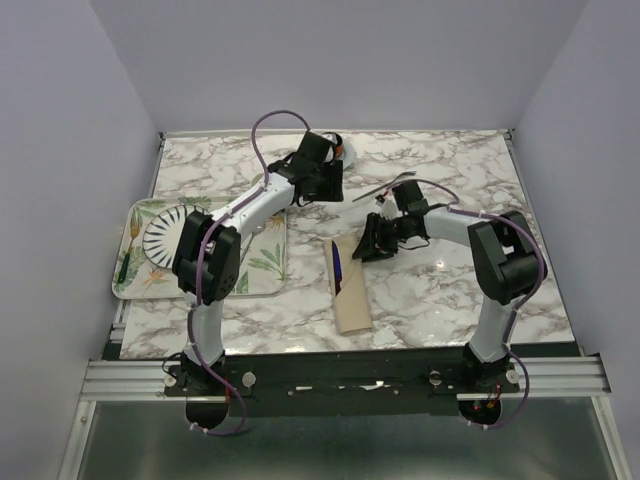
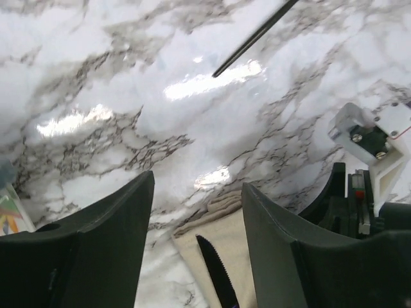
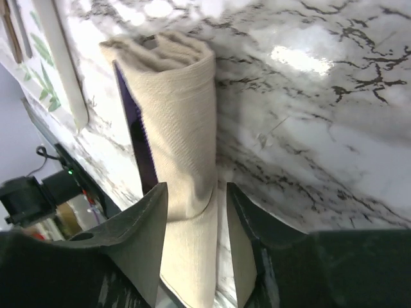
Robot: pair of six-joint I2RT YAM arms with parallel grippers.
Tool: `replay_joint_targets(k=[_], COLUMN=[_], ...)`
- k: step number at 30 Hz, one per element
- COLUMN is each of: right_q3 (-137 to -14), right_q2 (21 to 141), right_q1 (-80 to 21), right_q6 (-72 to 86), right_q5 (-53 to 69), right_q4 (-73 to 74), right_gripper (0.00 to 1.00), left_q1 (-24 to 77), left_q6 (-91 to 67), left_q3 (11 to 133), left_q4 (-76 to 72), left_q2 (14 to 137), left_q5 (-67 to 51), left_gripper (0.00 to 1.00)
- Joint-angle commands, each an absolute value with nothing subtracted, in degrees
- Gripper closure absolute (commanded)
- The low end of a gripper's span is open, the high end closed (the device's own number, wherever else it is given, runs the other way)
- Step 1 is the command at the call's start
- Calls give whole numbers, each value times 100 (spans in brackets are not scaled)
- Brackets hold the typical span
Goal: Fold the napkin into a case and place the utensils inside
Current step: Move the fork to the center of the board.
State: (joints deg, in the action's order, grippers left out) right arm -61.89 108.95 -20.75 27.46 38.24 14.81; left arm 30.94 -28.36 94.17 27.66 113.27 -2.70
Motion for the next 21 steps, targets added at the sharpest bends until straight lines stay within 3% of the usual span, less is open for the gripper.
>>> replay_joint_targets(k=[1,7,13,21], right_q3=[-6381,-6539,-6969,-7242], right_q2=[10249,9678,9633,9642], right_q1=[-1873,-1267,-669,-238], right_q6=[2382,1961,1012,668], right_q5=[3674,3586,3271,2988], right_q4=[1907,2399,3093,3533], right_gripper=[40,23,19,19], left_q1=[3085,3032,3015,3041], left_q6=[-837,-35,263,360], left_q3=[10264,11687,12901,13244], left_q4=[2487,2847,3191,3199], left_q2=[11608,12811,13876,14528], left_q5=[-1341,-1994,-2030,-1749], left_gripper=[27,29,34,44])
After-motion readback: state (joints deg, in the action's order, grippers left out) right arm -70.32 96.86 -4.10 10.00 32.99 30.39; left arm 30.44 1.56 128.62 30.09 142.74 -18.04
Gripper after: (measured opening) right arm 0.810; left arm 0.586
